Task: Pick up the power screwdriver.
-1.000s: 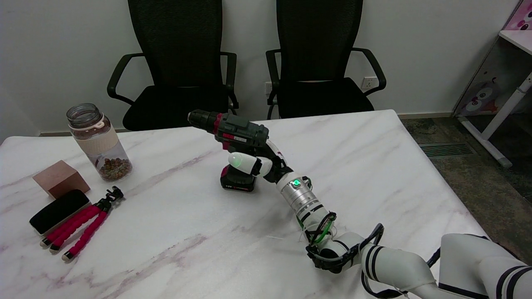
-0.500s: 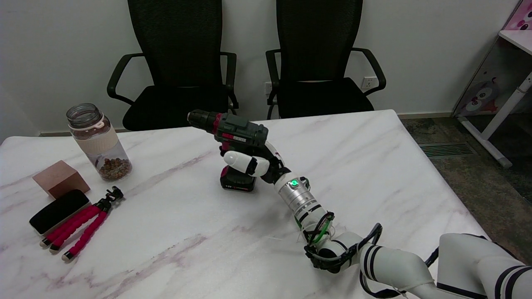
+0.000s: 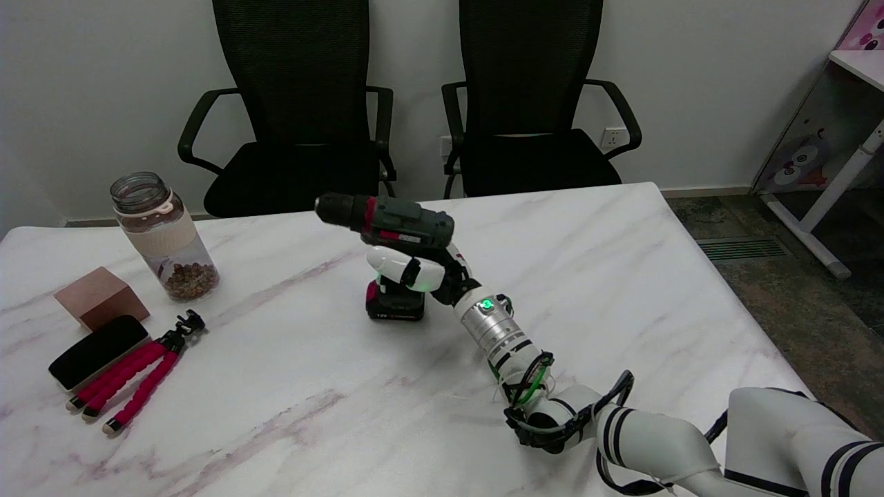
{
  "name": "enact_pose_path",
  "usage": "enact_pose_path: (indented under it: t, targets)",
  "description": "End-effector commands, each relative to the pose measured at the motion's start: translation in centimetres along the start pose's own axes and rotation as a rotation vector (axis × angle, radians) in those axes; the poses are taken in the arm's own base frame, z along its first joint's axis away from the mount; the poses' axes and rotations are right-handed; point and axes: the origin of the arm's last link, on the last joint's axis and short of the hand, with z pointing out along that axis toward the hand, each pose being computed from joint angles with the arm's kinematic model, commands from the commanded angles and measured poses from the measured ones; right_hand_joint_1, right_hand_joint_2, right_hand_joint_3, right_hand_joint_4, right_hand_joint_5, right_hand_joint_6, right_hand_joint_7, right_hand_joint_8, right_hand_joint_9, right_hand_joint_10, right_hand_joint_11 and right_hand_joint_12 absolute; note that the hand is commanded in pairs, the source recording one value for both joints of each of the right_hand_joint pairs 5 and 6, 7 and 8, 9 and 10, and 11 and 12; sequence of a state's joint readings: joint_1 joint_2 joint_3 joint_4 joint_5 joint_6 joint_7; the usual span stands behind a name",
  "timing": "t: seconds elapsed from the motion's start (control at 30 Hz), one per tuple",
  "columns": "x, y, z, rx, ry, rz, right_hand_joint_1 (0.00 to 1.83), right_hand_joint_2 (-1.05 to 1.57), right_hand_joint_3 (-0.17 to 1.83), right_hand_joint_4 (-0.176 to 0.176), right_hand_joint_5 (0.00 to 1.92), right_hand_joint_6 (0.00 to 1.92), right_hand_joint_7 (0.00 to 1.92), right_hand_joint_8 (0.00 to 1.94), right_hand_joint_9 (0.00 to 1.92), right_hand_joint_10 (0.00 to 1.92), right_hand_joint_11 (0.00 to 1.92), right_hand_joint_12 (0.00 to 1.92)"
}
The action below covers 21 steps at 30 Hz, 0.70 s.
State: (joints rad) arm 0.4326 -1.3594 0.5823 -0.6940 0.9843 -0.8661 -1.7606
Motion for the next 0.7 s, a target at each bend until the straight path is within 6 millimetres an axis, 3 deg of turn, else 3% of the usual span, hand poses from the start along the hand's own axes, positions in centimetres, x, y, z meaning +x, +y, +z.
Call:
enact_pose_path:
  t: [0.03, 0.2, 0.3, 0.4, 0.47, 0.5, 0.53, 0.7]
  targets:
    - [-0.06, 0.18, -0.02, -0.010, -0.003, 0.000, 0.82, 0.17, 0.86, 0.077, 0.32, 0.32, 0.32, 0.32, 1.51, 1.51, 1.52, 1.52]
    - [0.02, 0.10, 0.06, -0.008, -0.002, -0.002, 0.82, 0.19, 0.85, 0.081, 0.43, 0.43, 0.43, 0.43, 1.54, 1.54, 1.58, 1.58]
    - [0.07, 0.05, 0.11, -0.007, -0.002, -0.003, 0.82, 0.22, 0.85, 0.107, 0.76, 0.76, 0.76, 0.76, 1.57, 1.57, 1.60, 1.60]
    - [0.10, 0.02, 0.13, -0.006, -0.002, -0.004, 0.82, 0.23, 0.85, 0.111, 0.89, 0.89, 0.89, 0.89, 1.58, 1.58, 1.60, 1.60]
    - [0.09, -0.01, 0.16, -0.005, -0.003, -0.005, 0.81, 0.24, 0.85, 0.075, 0.97, 0.97, 0.97, 0.97, 1.58, 1.58, 1.61, 1.61]
    - [0.13, -0.04, 0.18, -0.004, -0.003, -0.006, 0.81, 0.25, 0.86, 0.017, 1.03, 1.03, 1.03, 1.03, 1.58, 1.58, 1.61, 1.61]
    - [0.16, -0.04, 0.18, -0.005, -0.003, -0.007, 0.81, 0.26, 0.86, 0.003, 1.08, 1.08, 1.08, 1.08, 1.58, 1.58, 1.61, 1.61]
    - [-0.04, -0.09, 0.35, -0.007, -0.019, -0.020, 0.81, 0.25, 0.89, -0.004, 1.26, 1.26, 1.26, 1.26, 1.59, 1.59, 1.61, 1.61]
